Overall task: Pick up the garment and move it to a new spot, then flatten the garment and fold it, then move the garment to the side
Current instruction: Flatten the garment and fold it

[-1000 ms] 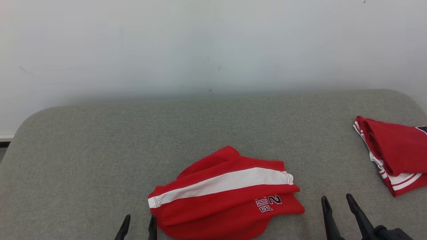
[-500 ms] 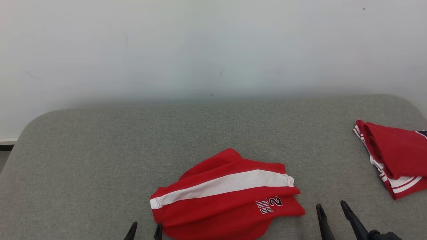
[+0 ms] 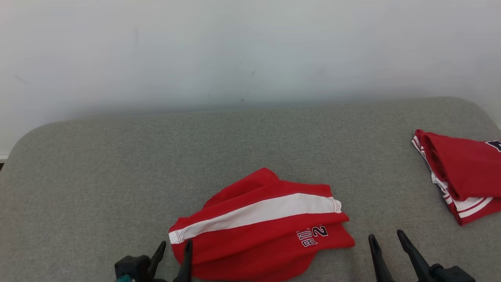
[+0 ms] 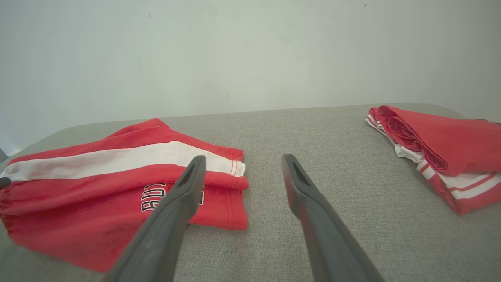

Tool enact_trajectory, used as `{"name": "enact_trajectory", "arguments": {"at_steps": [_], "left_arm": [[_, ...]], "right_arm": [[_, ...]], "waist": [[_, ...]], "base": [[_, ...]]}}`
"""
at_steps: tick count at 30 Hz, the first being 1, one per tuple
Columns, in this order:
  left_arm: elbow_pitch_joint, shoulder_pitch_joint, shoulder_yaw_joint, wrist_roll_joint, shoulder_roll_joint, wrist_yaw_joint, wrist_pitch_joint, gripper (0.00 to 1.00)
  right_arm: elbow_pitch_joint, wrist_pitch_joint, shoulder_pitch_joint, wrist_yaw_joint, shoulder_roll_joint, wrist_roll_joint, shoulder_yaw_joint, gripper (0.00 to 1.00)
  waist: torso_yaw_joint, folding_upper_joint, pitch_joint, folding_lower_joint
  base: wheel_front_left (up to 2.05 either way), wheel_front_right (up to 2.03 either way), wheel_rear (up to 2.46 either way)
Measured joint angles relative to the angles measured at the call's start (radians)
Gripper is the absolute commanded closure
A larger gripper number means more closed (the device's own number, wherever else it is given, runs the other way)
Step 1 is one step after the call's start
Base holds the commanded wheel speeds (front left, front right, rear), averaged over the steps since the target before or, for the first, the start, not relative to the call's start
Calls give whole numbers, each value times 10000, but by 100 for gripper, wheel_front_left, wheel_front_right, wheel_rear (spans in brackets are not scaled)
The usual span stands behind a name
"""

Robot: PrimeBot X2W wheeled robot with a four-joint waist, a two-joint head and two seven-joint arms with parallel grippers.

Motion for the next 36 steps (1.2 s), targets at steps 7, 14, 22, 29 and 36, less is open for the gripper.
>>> {"name": "enact_trajectory", "arguments": {"at_steps": [7,14,22,29,36], "left_arm": [[280,-285,67,-255,13,17,408,0],[182,-368,-10,-318,59,4,614,40],[-314,-386,-146,-211,207,96,669,73],[-853,-386,-249,-136,397,90,754,100],[-1434,-290,-242,-98,679,90,685,100]], "right_arm": [[4,0,-31,0,6,0,27,0],[-12,0,-58,0,6,0,-12,0],[-35,0,-202,0,13,0,-61,0],[10,0,-401,0,71,19,17,0],[1935,0,-1833,0,176,1521,782,0]], "waist": [[-129,0,94,0],[-156,0,179,0],[-71,0,323,0],[3,0,500,0],[-25,0,847,1]], "base": [[0,0,0],[0,0,0],[0,0,0],[0,0,0],[0,0,0]]}}
